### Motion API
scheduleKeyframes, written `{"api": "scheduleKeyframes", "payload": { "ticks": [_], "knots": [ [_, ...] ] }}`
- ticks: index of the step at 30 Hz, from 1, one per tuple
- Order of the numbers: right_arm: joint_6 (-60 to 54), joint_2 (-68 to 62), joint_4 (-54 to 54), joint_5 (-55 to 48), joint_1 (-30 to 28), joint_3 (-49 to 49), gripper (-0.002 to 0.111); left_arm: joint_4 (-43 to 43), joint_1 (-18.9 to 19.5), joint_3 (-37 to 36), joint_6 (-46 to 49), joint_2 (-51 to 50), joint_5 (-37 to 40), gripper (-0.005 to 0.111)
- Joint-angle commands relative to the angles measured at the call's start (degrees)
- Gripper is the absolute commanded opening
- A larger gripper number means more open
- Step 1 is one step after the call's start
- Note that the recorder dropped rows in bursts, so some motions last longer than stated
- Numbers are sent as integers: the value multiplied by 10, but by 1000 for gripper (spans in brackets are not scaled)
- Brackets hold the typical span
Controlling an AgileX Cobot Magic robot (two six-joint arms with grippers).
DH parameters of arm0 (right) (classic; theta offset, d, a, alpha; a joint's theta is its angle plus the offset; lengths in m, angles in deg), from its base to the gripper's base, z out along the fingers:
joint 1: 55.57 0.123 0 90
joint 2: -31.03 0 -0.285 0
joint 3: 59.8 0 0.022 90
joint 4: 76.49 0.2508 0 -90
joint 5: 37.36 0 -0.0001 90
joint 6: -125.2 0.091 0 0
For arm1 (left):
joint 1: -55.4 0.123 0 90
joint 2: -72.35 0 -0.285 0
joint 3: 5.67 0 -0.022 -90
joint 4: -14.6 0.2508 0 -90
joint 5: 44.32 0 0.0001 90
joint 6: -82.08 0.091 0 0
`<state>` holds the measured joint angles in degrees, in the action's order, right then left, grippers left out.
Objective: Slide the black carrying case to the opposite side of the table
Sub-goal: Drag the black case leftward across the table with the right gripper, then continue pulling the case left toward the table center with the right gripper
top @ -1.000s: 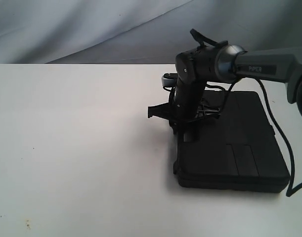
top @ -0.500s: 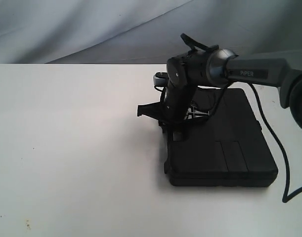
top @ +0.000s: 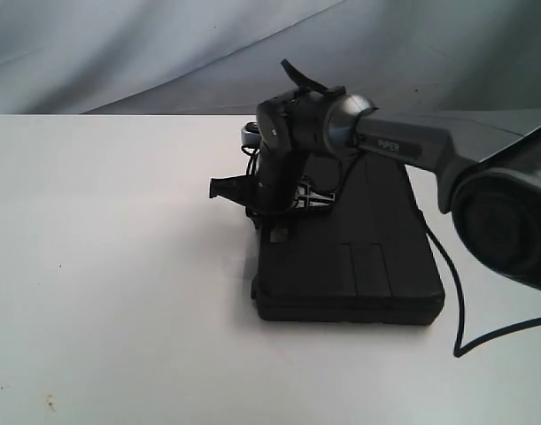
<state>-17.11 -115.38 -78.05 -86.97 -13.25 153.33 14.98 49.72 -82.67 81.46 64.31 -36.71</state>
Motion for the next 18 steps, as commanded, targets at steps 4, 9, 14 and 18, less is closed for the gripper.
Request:
{"api": "scheduleKeyframes", "payload": {
  "ticks": [4, 9, 14, 18],
  "knots": [
    [10, -59, 30, -24, 30, 104, 0, 1, 1, -2, -6, 3, 0, 0],
    [19, -90, 55, -31, 39, 150, 0, 1, 1, -2, -6, 3, 0, 0],
    [22, -98, 55, -33, 42, 164, 0, 35, 1, -2, -6, 3, 1, 0],
    [22, -98, 55, -34, 42, 164, 0, 35, 1, -2, -6, 3, 1, 0]
  ]
}}
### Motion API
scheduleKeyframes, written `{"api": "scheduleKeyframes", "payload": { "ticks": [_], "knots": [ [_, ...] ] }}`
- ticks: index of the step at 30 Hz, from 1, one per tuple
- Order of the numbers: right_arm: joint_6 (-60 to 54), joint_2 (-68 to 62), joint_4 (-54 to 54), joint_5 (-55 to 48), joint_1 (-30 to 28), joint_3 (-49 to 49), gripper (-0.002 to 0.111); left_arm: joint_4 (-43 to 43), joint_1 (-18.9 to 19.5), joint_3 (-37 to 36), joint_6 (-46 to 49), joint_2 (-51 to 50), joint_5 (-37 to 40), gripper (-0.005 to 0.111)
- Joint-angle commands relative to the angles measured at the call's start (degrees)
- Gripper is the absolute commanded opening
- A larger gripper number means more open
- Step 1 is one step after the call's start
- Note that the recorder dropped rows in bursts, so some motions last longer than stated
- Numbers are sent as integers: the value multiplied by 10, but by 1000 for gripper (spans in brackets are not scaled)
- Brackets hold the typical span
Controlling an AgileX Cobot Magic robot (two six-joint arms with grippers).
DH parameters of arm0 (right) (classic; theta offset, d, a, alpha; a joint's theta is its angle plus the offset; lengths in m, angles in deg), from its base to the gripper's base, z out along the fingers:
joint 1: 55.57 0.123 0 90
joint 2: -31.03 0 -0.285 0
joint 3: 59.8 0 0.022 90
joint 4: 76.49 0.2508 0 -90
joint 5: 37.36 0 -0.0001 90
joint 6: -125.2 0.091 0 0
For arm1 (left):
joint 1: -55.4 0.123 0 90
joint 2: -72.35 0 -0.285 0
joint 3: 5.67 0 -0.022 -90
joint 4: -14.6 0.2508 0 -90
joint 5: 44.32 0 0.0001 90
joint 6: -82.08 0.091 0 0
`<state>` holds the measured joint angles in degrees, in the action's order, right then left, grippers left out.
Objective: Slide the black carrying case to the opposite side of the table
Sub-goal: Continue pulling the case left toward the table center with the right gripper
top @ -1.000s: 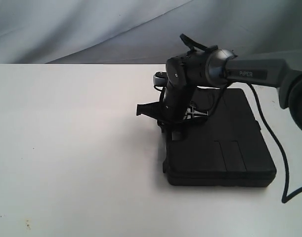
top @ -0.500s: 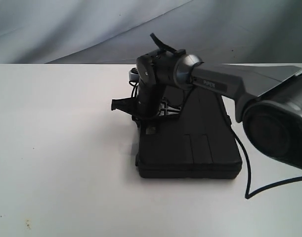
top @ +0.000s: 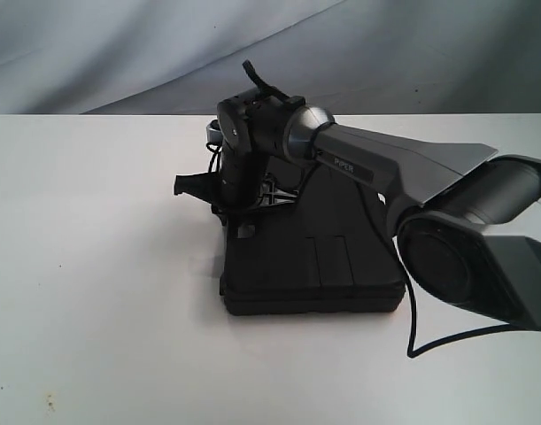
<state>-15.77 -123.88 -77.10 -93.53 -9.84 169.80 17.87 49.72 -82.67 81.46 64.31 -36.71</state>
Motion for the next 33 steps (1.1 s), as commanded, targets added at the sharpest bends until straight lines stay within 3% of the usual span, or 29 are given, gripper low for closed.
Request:
{"api": "scheduleKeyframes", "payload": {
  "ticks": [1, 9, 17, 33],
  "knots": [
    [9, -13, 45, 32, 8, -1, 0, 6, 1, -2, -6, 3, 1, 0],
    [0, -13, 53, 27, 8, -1, 4, 6, 1, -2, -6, 3, 1, 0],
    [-2, -13, 53, 12, 8, -1, 40, 6, 1, -2, -6, 3, 1, 0],
    [0, 18, -22, -39, 6, -1, 42, 6, 1, -2, -6, 3, 1, 0]
  ]
}}
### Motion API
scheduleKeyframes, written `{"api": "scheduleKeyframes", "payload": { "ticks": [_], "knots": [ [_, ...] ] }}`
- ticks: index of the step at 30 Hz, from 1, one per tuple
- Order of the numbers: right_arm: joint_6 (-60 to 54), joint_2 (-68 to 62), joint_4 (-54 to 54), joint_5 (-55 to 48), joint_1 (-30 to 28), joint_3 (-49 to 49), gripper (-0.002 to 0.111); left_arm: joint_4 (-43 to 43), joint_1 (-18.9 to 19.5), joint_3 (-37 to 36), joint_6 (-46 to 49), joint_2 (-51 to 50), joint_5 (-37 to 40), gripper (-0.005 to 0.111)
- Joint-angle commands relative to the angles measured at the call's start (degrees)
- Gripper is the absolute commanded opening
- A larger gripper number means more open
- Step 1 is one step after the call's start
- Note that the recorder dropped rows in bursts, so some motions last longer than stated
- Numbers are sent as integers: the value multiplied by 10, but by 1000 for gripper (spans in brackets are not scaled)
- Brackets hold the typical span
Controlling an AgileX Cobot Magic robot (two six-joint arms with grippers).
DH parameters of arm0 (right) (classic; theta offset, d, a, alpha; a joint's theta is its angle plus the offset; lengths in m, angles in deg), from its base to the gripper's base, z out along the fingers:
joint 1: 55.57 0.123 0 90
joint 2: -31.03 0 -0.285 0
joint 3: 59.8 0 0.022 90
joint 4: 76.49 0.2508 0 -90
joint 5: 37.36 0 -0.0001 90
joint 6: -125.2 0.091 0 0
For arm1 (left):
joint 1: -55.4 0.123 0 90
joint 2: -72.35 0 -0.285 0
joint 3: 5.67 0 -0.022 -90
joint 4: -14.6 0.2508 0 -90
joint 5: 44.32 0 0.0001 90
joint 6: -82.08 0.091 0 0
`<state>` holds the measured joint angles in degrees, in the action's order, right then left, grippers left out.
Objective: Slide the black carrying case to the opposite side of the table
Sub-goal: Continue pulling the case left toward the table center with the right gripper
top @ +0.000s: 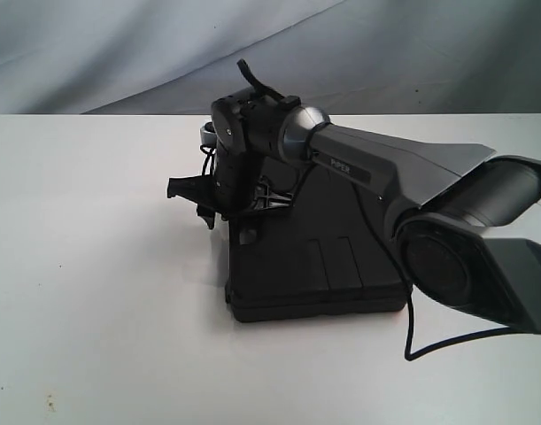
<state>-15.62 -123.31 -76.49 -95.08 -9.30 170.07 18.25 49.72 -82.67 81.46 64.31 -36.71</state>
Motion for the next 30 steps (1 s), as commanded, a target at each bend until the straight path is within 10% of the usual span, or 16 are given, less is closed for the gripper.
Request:
{"api": "scheduleKeyframes", "payload": {
  "ticks": [1, 20, 26, 30],
  "knots": [
    [-2, 15, -37, -29, 0, -3, 42, 2, 1, -2, -6, 3, 1, 0],
    [-37, 111, -94, -100, 19, -3, 41, 2, 1, -2, -6, 3, 1, 0],
    [-51, 176, -96, -83, 49, -50, 1, 2, 1, -2, -6, 3, 1, 0],
    [-51, 222, -98, -43, 58, -124, 0, 2, 1, -2, -6, 3, 1, 0]
  ]
}}
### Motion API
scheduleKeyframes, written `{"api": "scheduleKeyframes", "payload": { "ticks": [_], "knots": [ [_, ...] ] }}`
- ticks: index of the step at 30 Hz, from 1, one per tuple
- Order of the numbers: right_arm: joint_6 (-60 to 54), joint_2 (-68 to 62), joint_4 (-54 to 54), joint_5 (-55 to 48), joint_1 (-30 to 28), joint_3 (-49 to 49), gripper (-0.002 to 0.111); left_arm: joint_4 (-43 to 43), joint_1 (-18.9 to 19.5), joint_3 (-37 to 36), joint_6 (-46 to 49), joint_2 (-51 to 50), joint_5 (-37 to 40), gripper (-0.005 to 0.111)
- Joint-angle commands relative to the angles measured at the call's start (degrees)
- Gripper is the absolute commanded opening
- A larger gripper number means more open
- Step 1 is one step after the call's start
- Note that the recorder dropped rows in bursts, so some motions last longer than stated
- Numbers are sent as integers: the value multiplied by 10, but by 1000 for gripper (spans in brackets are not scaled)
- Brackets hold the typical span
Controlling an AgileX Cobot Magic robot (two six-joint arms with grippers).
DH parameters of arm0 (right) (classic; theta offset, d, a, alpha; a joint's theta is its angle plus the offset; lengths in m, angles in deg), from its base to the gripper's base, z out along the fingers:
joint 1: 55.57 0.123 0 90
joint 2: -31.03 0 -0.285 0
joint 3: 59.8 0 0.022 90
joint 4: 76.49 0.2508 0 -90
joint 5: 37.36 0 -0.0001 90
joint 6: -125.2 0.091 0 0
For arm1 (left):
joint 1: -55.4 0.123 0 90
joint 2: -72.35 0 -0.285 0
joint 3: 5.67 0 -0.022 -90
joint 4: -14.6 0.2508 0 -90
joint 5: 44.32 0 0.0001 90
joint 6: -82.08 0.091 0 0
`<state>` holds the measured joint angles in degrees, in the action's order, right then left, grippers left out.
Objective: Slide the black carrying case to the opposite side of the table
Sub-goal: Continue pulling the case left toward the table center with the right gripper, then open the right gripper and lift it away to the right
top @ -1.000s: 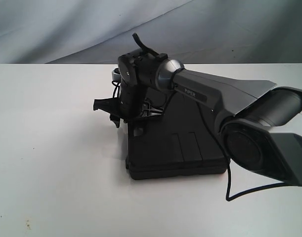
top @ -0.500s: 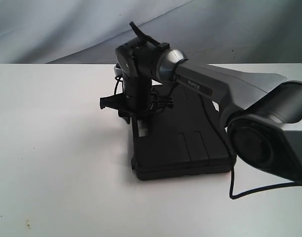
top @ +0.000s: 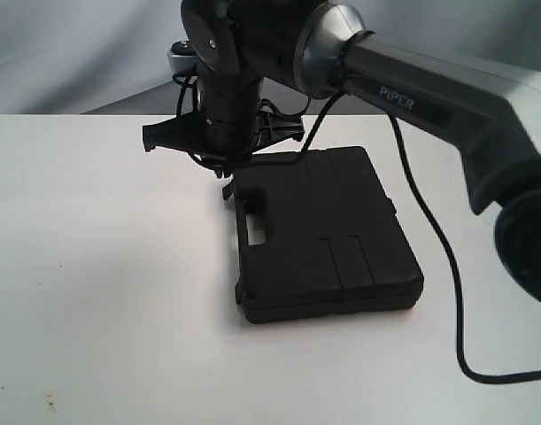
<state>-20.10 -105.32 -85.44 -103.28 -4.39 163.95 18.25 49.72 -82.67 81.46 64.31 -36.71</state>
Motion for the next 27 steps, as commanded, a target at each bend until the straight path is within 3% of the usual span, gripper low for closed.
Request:
{"api": "scheduleKeyframes", "payload": {
  "ticks": [1, 15, 27],
  "knots": [
    [-7, 53, -9, 51, 9, -81, 0, 2, 1, -2, -6, 3, 1, 0],
    [5, 256, -9, 300, 6, -404, 0, 2, 1, -2, -6, 3, 1, 0],
    [5, 429, -9, 442, -64, -632, 0, 2, 1, -2, -6, 3, 1, 0]
  ]
}}
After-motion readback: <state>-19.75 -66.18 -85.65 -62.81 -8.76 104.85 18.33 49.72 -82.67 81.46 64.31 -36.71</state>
